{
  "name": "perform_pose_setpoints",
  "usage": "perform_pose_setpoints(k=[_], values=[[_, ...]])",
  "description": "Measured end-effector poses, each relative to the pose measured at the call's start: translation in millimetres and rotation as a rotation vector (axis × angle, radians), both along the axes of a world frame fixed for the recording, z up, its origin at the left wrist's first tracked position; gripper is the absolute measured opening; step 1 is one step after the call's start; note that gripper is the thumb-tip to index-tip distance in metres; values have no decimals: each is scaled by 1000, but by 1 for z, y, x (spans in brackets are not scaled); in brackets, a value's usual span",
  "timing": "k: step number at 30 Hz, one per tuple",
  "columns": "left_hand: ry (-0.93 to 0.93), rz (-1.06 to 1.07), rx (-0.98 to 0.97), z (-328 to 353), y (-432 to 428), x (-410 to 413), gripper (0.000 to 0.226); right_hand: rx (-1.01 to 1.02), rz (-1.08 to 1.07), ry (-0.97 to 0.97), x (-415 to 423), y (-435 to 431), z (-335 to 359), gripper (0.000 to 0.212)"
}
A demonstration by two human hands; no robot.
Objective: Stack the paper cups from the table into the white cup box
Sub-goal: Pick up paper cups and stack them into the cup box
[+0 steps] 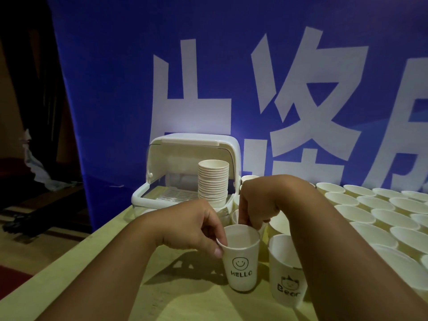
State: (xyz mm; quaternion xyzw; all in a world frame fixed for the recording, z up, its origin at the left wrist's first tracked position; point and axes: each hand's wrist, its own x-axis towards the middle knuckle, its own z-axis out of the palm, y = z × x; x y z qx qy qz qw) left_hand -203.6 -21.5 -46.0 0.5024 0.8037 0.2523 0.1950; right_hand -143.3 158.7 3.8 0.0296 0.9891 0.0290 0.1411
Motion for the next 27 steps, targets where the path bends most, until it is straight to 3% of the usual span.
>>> perform_pose_setpoints(k=[8,13,20,27], values=[[-141,-20,141,6,-21,-17,8,-28,-50,15,-1,6,-5,41],[-159,41,335,11,-44,-35,3,-124,-50,231,2,12,2,31],[-134,259,787,12,-42,-44,17,-417,-86,629,9,23,19,11],[103,476,1139,11,-16,-42,17,-620,-186,973,1,25,25,13]])
